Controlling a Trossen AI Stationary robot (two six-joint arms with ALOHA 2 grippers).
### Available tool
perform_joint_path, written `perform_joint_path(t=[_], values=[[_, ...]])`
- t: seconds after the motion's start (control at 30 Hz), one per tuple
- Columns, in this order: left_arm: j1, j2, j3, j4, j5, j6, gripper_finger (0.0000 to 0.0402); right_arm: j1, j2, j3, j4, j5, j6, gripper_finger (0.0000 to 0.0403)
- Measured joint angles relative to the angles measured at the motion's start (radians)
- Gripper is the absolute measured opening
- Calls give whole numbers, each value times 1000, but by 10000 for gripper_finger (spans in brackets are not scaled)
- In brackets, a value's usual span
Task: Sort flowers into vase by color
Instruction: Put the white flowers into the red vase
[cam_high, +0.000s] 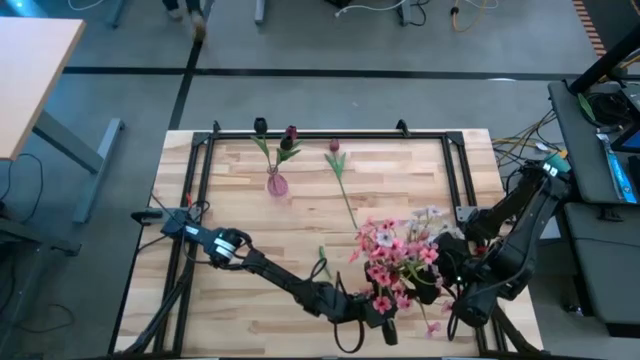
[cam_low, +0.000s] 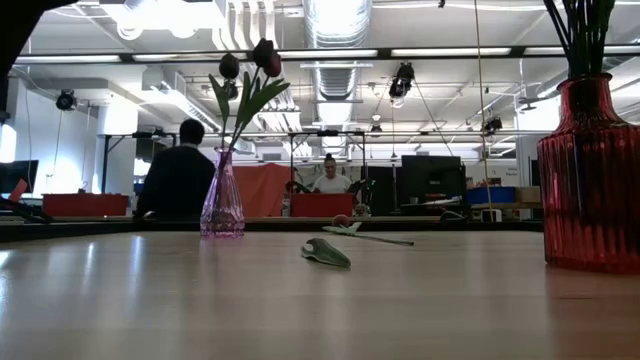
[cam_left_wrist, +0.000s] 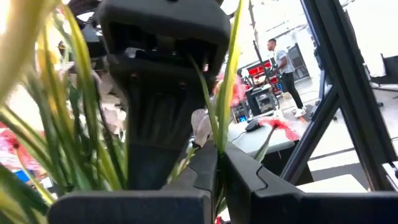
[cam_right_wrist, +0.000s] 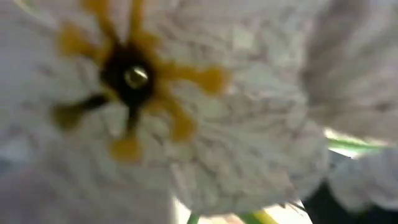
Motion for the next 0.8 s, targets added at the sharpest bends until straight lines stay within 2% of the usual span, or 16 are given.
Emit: perform_joint_path(t=[0.07,0.4,0.8], values=[[0,0,1,2,0,0,0,1,-2,7,-2,1,14,363],[1,-3,-1,-15,-6,11,0,-12,-7,16,1,166,66,363],[2,3,-12,-22,-9,-8,0,-12,-62,61,-11,196,-10,363]])
